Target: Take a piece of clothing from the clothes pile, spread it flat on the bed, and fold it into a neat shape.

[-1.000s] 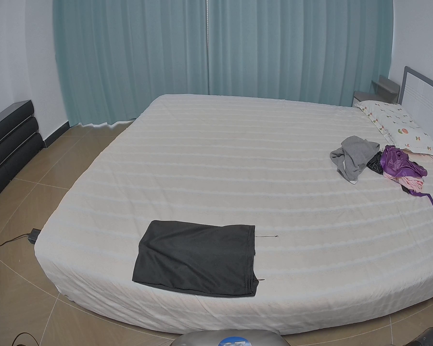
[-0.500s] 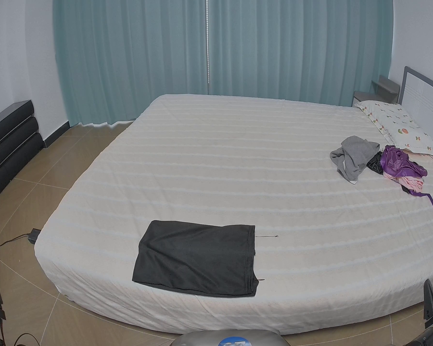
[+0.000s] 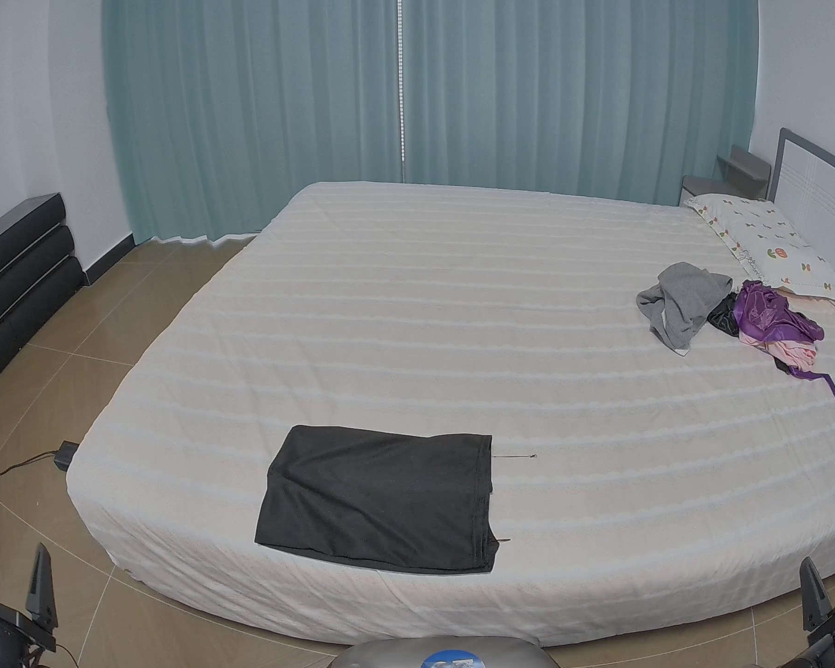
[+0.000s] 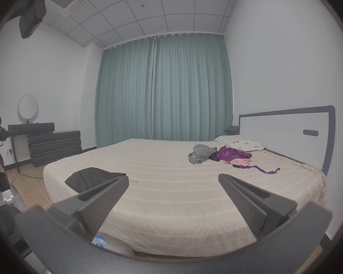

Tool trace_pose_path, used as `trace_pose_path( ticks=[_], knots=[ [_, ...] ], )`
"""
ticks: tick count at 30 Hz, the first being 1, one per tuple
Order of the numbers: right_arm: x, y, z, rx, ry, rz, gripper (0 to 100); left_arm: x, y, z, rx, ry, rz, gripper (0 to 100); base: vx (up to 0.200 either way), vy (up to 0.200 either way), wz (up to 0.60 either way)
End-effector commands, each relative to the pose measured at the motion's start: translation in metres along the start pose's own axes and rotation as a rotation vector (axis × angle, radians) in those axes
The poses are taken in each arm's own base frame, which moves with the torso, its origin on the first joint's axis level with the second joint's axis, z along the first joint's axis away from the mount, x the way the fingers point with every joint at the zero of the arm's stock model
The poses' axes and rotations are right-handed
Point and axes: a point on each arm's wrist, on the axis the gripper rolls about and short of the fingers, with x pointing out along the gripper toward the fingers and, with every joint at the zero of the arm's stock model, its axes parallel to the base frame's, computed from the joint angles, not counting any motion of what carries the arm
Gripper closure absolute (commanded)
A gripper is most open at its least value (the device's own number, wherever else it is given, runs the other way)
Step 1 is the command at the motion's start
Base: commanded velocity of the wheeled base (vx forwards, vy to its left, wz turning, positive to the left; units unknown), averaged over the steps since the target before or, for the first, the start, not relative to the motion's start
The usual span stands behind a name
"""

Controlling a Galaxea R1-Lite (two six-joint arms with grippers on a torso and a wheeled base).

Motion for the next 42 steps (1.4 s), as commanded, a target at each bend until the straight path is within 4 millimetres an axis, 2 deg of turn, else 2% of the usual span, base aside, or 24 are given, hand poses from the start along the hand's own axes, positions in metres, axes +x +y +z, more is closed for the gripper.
trace_pose_path(
  ticks=[1, 5, 8, 42],
  knots=[
    [-0.0001, 0.0001, -0.0028, -0.001, -0.004, 0.0, 0, 0.0014, -0.0009, -0.0099, 0.0, 0.074, -0.027, 0, 0.0, 0.0, 0.0],
    [0.0, 0.0001, -0.0028, 0.0, -0.007, 0.0, 0, 0.0013, -0.0022, -0.01, -0.031, 0.076, -0.084, 0, 0.0, 0.0, 0.0],
    [0.0002, 0.0, -0.003, 0.002, -0.01, 0.003, 0, 0.0001, -0.0024, -0.0175, -0.01, 0.147, -0.101, 0, 0.0, 0.0, 0.0],
    [0.0004, 0.0005, -0.0034, 0.014, -0.009, 0.025, 0, 0.0004, -0.0026, -0.0162, -0.004, 0.131, -0.109, 0, 0.0, 0.0, 0.0]
  ],
)
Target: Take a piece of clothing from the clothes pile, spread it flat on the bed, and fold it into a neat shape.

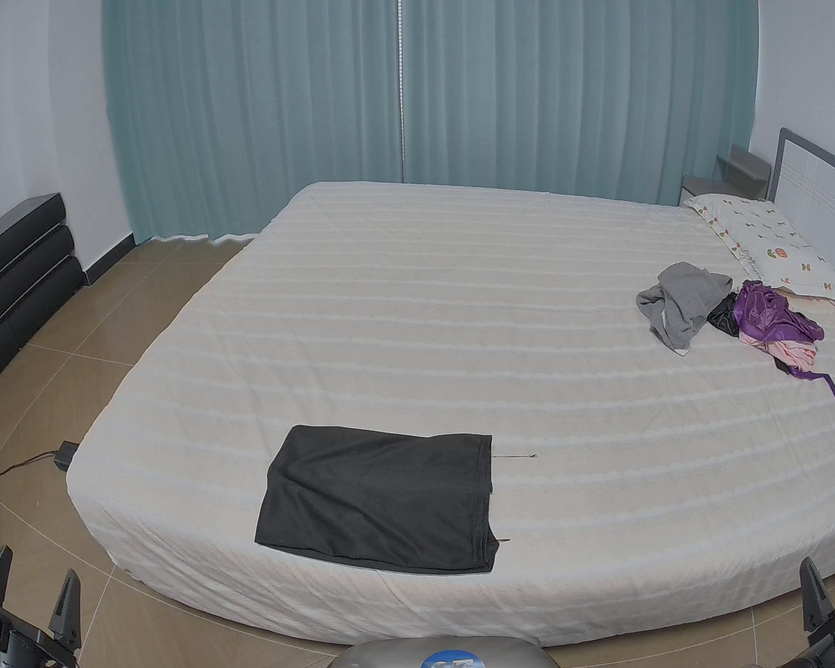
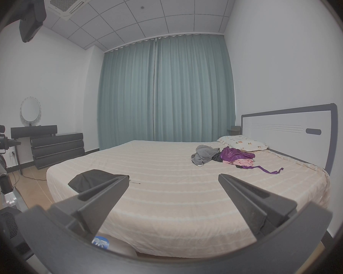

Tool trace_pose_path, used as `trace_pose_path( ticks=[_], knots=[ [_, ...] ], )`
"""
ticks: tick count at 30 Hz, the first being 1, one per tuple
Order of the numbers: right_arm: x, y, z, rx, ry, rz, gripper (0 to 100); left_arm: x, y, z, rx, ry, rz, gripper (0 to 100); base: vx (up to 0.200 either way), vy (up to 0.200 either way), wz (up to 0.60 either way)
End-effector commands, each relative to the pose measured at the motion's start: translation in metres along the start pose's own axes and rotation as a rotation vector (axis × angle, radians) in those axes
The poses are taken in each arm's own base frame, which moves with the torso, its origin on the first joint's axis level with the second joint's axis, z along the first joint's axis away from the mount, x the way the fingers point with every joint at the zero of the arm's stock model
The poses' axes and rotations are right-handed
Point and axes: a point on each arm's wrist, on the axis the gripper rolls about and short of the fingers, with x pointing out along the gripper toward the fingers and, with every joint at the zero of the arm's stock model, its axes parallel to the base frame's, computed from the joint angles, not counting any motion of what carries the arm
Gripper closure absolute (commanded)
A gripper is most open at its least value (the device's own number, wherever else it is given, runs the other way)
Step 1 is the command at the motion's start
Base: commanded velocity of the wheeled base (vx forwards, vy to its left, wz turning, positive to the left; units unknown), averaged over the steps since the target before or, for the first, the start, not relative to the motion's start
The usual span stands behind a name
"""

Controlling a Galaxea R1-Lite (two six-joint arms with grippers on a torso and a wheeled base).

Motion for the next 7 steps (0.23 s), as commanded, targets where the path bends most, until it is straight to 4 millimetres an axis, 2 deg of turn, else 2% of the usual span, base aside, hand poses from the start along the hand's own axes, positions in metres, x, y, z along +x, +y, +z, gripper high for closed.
trace_pose_path(
  ticks=[1, 7],
  knots=[
    [0.0, 0.0001, -0.0044, 0.0, 0.0, 0.001, 0, 0.0016, 0.0, -0.0047, 0.001, 0.021, 0.002, 0, 0.0, 0.0, 0.0],
    [0.0, 0.0001, -0.0044, -0.001, 0.0, 0.001, 0, 0.0016, -0.0001, -0.0049, 0.001, 0.022, 0.001, 0, 0.0, 0.0, 0.0]
  ],
)
